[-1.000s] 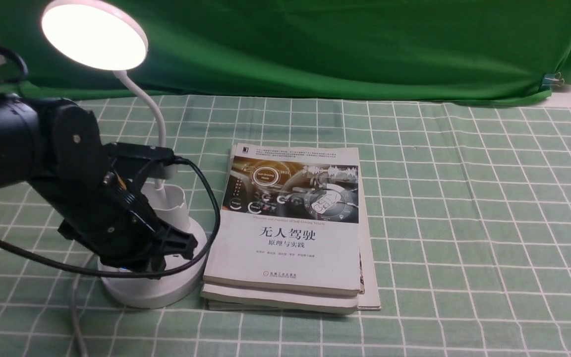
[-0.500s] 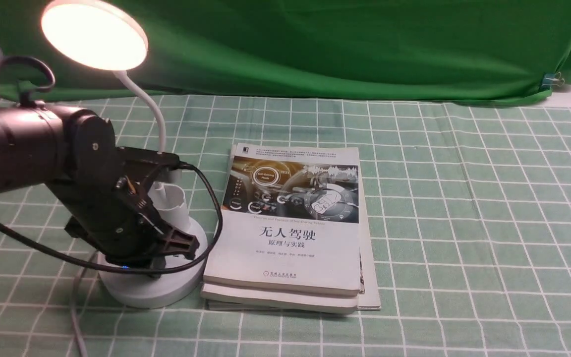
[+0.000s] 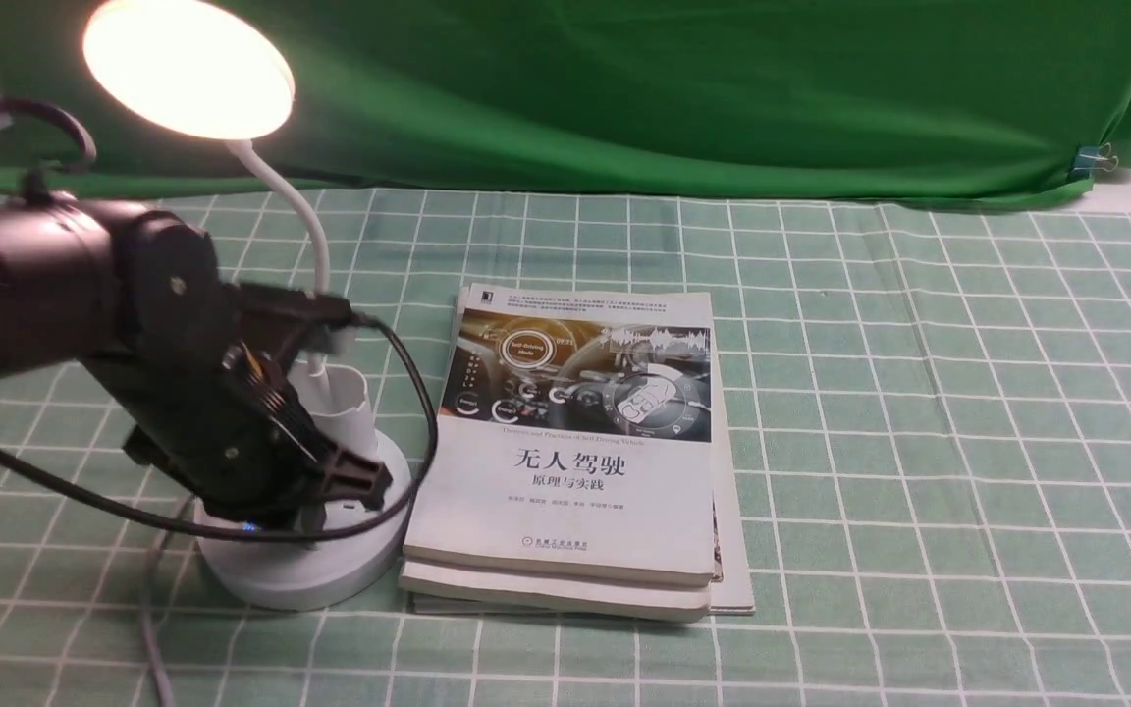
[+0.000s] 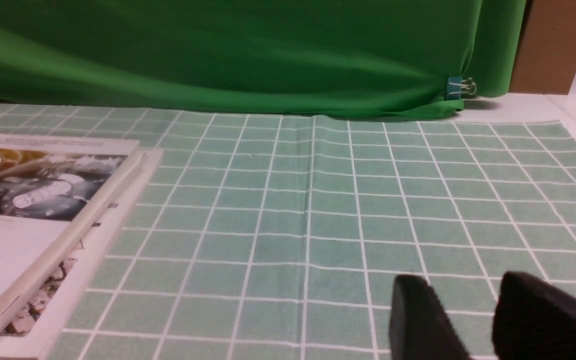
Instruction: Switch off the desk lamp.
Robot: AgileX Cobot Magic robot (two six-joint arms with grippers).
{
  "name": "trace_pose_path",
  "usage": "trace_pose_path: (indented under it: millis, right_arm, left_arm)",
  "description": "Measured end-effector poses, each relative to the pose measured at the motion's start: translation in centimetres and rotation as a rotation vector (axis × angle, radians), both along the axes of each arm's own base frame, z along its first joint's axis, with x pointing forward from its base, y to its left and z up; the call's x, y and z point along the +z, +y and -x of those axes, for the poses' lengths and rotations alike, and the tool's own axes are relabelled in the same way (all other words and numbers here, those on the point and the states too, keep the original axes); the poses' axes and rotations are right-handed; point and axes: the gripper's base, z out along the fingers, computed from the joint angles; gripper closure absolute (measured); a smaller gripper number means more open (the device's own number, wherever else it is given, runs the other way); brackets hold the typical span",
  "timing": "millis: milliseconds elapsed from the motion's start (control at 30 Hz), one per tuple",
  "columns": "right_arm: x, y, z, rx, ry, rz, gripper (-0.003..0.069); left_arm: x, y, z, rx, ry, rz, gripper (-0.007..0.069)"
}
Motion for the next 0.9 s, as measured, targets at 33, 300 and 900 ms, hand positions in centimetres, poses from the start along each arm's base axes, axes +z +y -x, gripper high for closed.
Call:
trace_pose_path:
  millis: [33, 300, 900]
  right_arm:
    - [0.0, 0.0, 0.0, 0.0, 0.0, 0.0, 0.0417]
    - [0.0, 0.0, 0.0, 0.0, 0.0, 0.0, 0.0417]
    - [0.0, 0.0, 0.0, 0.0, 0.0, 0.0, 0.0417]
  left_arm:
    - [-0.1, 0.0, -0.1, 0.0, 0.004, 0.0, 0.0624]
    - [0.2, -0.1, -0.2, 0.002, -0.007, 0.003, 0.0624]
    - [10.7, 3.0, 12.0, 0.064, -0.604, 0.225, 0.0624]
